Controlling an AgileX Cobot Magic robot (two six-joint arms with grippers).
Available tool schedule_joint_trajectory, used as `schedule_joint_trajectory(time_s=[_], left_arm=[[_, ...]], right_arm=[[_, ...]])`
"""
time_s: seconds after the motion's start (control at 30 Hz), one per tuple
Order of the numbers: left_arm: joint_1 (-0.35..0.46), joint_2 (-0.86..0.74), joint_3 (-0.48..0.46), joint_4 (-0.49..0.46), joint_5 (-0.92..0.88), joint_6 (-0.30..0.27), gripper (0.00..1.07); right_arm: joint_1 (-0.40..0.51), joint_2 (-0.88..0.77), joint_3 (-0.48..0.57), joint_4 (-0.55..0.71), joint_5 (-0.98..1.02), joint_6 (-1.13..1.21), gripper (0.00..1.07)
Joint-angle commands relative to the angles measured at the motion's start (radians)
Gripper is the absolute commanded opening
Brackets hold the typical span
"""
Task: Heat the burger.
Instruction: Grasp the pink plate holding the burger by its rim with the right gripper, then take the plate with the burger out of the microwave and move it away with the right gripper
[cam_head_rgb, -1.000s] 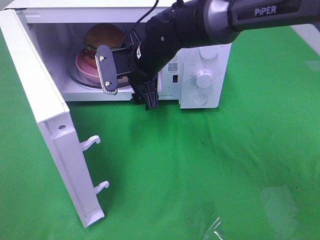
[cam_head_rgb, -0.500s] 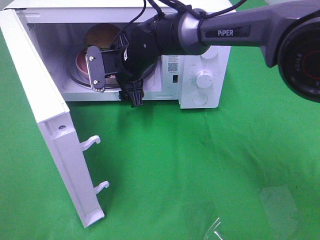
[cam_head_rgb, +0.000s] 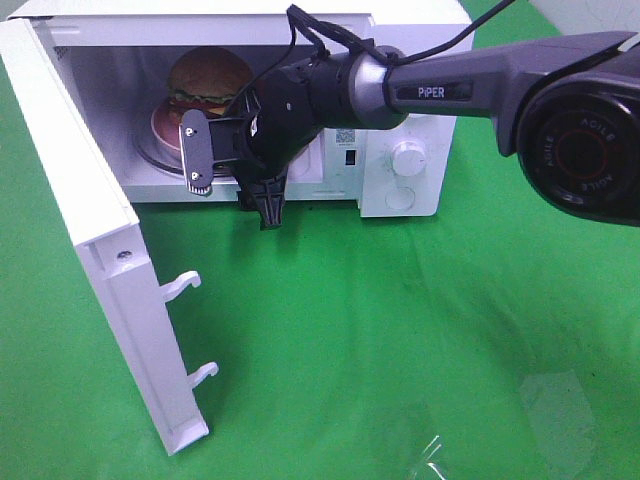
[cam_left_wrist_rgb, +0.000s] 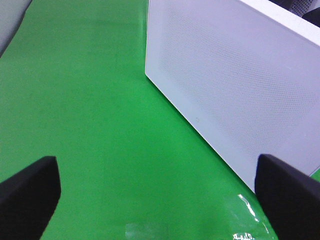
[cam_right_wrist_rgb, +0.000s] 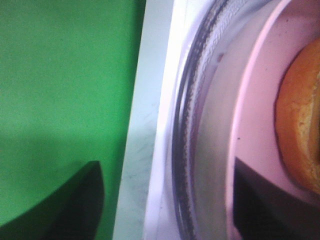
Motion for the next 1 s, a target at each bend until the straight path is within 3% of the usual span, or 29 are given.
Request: schedule_joint_trajectory(time_s=[0.03,0.07,0.1,0.13,0.17,0.23,0.27,1.0], left_arm=[[0.002,-0.005,0.002,0.002,-0.01,0.001,0.98],[0.002,-0.005,0.002,0.002,-0.01,0.001,0.98],[0.002,-0.005,0.002,0.002,-0.01,0.001,0.98],[0.002,-0.005,0.002,0.002,-0.01,0.001,0.98],[0.002,-0.005,0.002,0.002,-0.01,0.001,0.98],[0.002,-0.005,0.002,0.002,-0.01,0.001,0.98],[0.002,-0.005,0.002,0.002,-0.01,0.001,0.98],[0.002,-0.005,0.002,0.001,-0.01,0.001,0.98]], right_arm=[[-0.002,0.0,-0.008,0.017,-0.001,-0.01,0.47],[-0.002,0.0,-0.008,0.017,-0.001,-0.01,0.47],[-0.001,0.0,-0.008,0.019,0.0,-0.01,0.33],[-0.001,0.0,-0.008,0.019,0.0,-0.01,0.33],[-0.001,0.0,-0.008,0.029,0.005,-0.01,0.18],[-0.001,0.0,-0.008,0.029,0.008,-0.01,0.13],[0.0,0.0,-0.008,0.029,0.013,-0.01,0.01],[0.001,-0.118,0.026,0.024,0.161,-0.097,0.0]])
